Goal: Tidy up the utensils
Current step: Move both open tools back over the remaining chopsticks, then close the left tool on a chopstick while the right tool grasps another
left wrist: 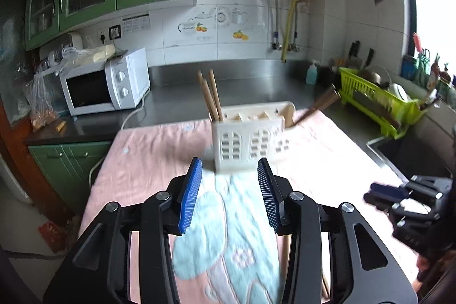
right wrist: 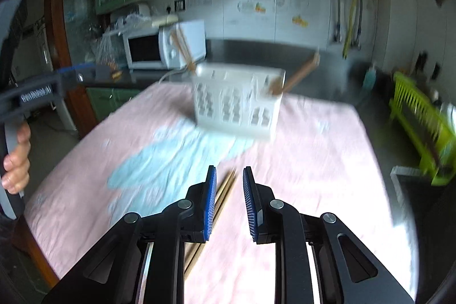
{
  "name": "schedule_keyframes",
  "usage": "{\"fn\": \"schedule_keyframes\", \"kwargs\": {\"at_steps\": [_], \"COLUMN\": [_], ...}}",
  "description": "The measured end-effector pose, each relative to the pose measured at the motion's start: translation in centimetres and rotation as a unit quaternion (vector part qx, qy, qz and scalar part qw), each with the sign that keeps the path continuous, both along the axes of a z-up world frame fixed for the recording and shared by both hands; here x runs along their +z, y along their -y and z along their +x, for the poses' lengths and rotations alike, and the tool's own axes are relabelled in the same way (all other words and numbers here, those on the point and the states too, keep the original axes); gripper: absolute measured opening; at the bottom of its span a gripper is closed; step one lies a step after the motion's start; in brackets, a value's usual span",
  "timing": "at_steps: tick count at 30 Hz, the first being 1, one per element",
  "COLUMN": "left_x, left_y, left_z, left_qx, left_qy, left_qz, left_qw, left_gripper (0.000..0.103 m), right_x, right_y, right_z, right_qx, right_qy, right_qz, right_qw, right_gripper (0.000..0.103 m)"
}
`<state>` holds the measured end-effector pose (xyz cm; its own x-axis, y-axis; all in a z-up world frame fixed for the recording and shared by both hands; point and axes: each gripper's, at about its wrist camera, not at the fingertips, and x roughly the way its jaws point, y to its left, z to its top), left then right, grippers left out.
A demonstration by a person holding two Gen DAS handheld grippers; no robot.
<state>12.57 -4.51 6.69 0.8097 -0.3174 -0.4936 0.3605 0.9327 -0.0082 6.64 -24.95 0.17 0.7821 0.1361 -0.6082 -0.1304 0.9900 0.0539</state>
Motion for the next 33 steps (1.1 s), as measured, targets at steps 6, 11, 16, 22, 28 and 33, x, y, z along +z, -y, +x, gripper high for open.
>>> {"fn": "schedule_keyframes", "kwargs": {"at_steps": [6,11,16,22,28,33], "left_x": [-2.6,-4.6,-6.5,-8.0,-8.7,-9.3], "left_y": [-1.7,-3.1,-4.2,-5.1,-5.2,-5.1], "left_z": [-3.1,-4.5,-5.0,-5.0,-4.8,-4.7], "left_qx": [0.014,0.023,0.033,0.040,0.036,0.030], "left_qy": [-0.015,-0.030,-0.047,-0.062,-0.068,-0.076], "left_qz": [-0.008,-0.014,-0.012,-0.015,-0.014,-0.014], "left_qw": [0.9998,0.9992,0.9983,0.9972,0.9969,0.9966], "left_gripper": [0.051,0.051,0.051,0.051,0.051,0.052], "right_x": [-5.8,-8.8,-10.3,-11.0,-11.6,-11.5], "right_y": [-1.5,-1.8,-1.5,-1.8,-2.1,-2.5], "right_z": [-2.1,-2.2,-1.7,-0.7,-0.2,0.0], "right_qx": [-0.009,-0.029,-0.044,-0.055,-0.060,-0.068], "right_qy": [-0.063,-0.092,-0.111,-0.124,-0.134,-0.132], "right_qz": [0.033,0.065,0.104,0.114,0.119,0.097], "right_qw": [0.997,0.993,0.987,0.984,0.982,0.984], "right_gripper": [0.017,0.012,0.009,0.008,0.008,0.008]}}
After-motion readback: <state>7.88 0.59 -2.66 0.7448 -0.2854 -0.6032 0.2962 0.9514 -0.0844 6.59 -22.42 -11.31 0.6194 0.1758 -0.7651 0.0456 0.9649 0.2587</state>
